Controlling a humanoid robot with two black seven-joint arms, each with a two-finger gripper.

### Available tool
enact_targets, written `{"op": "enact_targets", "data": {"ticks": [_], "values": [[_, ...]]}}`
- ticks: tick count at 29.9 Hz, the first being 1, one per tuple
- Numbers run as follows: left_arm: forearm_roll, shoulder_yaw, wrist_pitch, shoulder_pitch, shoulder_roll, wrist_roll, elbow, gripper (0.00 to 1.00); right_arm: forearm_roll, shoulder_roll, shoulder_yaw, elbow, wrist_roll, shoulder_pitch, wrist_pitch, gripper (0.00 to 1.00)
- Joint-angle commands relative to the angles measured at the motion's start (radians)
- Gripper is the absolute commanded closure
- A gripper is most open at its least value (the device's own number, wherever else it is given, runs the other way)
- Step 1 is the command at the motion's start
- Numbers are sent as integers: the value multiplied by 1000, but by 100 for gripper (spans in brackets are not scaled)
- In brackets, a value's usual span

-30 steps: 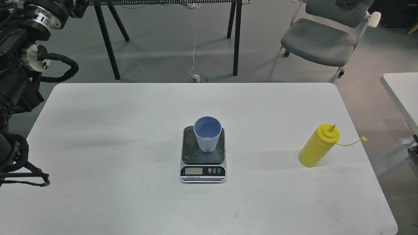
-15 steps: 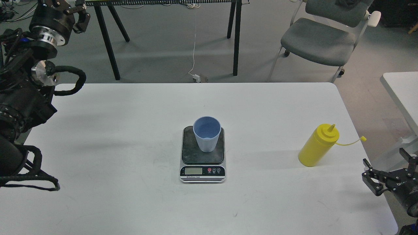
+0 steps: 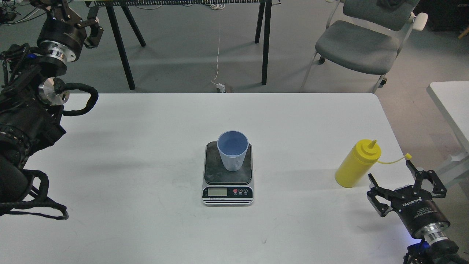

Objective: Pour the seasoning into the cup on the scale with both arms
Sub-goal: 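Reach the right gripper to the yellow squeeze bottle and grasp it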

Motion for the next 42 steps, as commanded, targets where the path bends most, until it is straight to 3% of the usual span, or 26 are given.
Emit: {"op": "enact_targets", "data": {"ticks": [1, 20, 39, 42], "values": [[2, 4, 0, -1, 5, 0, 0, 8, -17, 35, 9, -17, -1, 0, 0, 1], [8, 17, 0, 12, 5, 0, -3, 8, -112, 219, 65, -143, -2, 31, 0, 1], [12, 18, 0, 26, 4, 0, -5, 8, -116, 324, 77, -294, -2, 151, 0, 1], [12, 18, 0, 24, 4, 0, -5, 8, -118, 331, 75, -313, -2, 169, 0, 5]]}}
